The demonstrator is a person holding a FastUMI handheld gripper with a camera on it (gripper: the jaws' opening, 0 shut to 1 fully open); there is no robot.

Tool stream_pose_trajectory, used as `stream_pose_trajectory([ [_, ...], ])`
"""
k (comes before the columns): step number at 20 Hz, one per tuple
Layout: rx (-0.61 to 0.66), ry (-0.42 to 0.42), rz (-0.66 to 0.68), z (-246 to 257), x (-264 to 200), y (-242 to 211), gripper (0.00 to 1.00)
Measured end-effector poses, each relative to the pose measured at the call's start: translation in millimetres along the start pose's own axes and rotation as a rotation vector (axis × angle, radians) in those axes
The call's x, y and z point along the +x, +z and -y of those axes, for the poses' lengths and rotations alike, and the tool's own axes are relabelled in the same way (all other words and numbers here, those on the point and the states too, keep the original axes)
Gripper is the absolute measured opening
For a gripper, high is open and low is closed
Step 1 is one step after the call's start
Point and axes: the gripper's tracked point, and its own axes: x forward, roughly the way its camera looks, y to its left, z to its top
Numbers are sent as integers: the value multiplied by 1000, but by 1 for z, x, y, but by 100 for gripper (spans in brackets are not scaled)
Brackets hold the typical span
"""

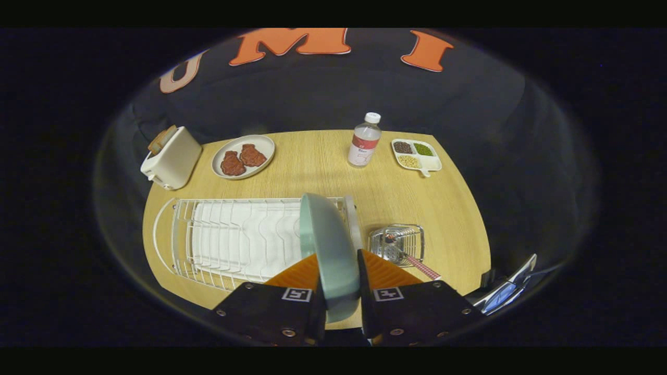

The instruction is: Take the plate from the dish rack, then take the spoon from the basket and place it into the plate.

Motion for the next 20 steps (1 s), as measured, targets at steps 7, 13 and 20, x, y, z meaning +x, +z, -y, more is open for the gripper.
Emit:
stream_pose_trajectory([
  [7,63,137,10,12,-28,-29,24],
  [13,181,268,-18,23,-47,-72,24],
  [20,195,326,-24,48,-44,-117,24],
])
